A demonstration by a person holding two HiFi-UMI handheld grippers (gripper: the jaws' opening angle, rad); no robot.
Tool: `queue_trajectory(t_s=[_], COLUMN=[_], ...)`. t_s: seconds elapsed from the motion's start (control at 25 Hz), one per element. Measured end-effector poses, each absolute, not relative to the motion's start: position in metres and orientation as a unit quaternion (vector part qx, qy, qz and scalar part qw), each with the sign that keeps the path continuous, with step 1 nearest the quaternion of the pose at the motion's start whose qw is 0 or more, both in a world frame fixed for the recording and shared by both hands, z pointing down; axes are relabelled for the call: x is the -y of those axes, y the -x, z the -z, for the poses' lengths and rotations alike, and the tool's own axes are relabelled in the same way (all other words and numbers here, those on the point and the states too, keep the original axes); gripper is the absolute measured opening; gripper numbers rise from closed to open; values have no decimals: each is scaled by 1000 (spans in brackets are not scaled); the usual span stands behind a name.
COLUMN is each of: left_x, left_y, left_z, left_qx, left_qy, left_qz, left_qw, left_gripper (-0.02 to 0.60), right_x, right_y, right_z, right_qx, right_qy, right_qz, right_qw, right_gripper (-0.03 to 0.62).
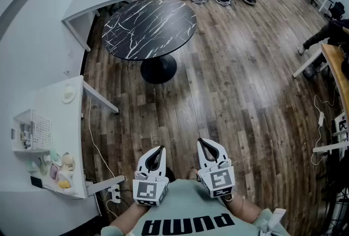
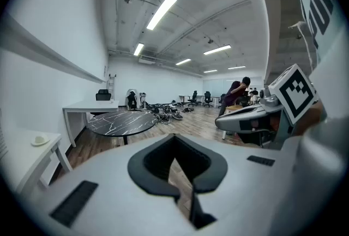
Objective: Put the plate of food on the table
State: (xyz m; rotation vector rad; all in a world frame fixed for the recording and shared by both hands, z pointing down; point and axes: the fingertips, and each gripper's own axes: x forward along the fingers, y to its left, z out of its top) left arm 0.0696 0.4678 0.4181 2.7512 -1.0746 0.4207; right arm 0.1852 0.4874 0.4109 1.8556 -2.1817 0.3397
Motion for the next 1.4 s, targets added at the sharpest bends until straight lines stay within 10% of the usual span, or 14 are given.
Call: queue_trajectory(t_s=[1.4], left_x=[-250], left_y=[91], left_z=[-388], left_qx=[387], left_qy=[-915], left_qz=[-70], left_qw=[92], left_gripper=[6], right_x=[-267], right_y=[-13], right_z=[-382], right_qx=[773], right_qy=[-609], right_qz=[-77], right_qw=[160], right_gripper=[8])
